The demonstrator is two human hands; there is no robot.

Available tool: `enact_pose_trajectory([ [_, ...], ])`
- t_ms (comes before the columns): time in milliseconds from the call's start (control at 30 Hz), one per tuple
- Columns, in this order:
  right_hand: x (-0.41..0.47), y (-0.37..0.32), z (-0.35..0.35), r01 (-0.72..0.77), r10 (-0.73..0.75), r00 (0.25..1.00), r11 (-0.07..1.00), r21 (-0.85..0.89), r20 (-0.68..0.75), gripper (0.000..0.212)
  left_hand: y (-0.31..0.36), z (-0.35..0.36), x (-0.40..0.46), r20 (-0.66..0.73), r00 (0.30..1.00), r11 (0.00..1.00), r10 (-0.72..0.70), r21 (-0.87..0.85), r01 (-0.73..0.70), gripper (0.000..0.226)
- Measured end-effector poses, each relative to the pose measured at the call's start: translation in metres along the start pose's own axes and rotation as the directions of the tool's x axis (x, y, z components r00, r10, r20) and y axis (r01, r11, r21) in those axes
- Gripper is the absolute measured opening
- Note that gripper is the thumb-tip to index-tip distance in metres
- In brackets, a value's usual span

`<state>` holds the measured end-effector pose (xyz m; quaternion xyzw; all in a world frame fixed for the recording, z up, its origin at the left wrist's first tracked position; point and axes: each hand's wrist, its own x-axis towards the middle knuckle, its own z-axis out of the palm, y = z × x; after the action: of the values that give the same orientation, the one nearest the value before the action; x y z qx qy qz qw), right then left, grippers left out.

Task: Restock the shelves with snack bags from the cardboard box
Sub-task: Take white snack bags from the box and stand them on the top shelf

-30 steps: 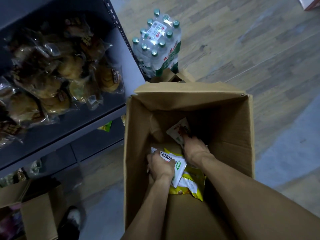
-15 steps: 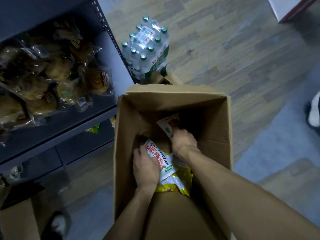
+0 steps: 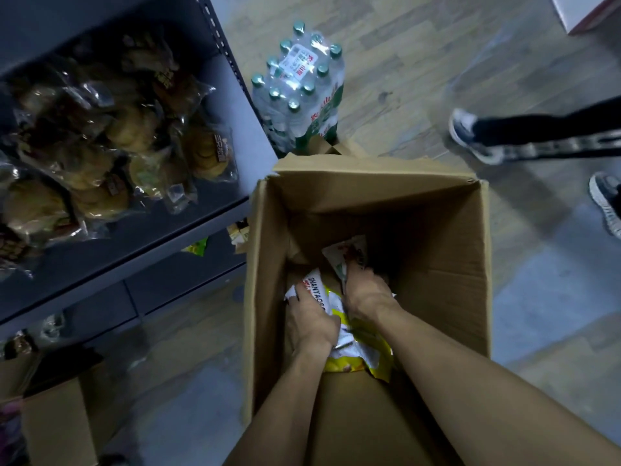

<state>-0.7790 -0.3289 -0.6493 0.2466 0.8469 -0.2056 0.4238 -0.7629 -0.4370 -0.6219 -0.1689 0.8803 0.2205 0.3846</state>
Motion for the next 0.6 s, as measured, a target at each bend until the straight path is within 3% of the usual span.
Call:
enact_pose_trajectory([
  [133,-0.008,0.0,-0.018,0.021,-0.021,0.999,1.0,-0.009,0.046,0.089,-0.002,-0.019,-0.006,0.07,0.997,0.999,0.044,0.002,-0.044,0.072],
  [233,-0.033,0.0,-0.04,0.067,-0.067,0.998,0.998,0.022,-0.015,0.079,0.003,-0.035,-0.024,0.085,0.992,0.996,0.089,-0.021,-0.088,0.079],
  [333,-0.074,0.001,-0.058,0.11,-0.097,0.985,0.991,0.081,-0.144,0.063,0.011,-0.055,-0.055,0.046,0.985,0.984,0.167,-0.072,-0.163,0.081],
  [600,-0.182,0.002,-0.086,0.086,-0.034,0.949,0.984,0.155,-0.313,0.075,0.044,-0.102,-0.136,-0.112,0.951,0.946,0.289,-0.118,-0.302,0.078],
])
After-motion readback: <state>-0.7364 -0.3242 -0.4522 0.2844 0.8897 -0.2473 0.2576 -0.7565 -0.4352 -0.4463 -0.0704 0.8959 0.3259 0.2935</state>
